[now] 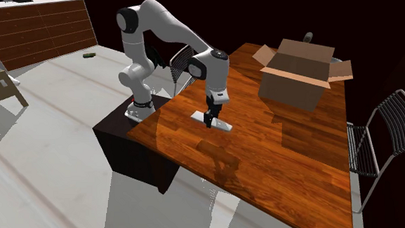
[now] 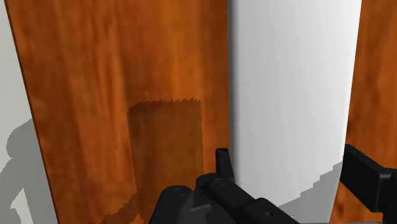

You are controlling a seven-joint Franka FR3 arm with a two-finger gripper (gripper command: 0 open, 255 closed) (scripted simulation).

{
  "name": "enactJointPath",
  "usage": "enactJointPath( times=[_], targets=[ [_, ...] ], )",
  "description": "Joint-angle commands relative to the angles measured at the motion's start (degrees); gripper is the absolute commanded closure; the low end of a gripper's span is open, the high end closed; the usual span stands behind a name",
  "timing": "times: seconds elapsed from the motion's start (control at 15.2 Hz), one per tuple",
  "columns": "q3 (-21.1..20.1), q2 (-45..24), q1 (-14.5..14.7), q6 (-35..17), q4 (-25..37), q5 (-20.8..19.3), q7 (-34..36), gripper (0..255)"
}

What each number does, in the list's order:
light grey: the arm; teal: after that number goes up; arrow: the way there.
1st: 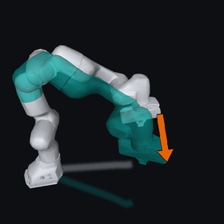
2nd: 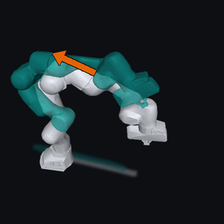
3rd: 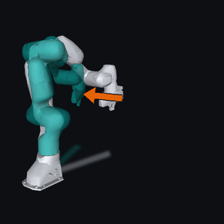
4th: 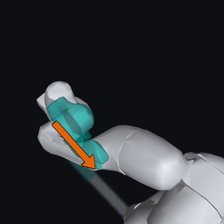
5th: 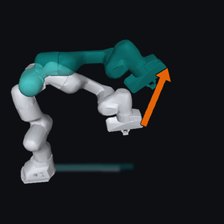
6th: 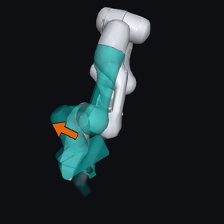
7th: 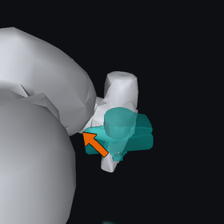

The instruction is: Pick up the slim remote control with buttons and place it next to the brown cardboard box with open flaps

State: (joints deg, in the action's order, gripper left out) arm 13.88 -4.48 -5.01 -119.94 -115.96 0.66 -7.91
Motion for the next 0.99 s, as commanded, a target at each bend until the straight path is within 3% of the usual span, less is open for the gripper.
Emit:
enactJointPath(
  times=[0.0,0.92],
  targets=[
    [0.05,0.59,-0.02,1.51,0.93,-0.17,0.02,255],
    [0.01,3.27,0.11,11.88,8.70,-0.89,0.47,255]
  ],
)
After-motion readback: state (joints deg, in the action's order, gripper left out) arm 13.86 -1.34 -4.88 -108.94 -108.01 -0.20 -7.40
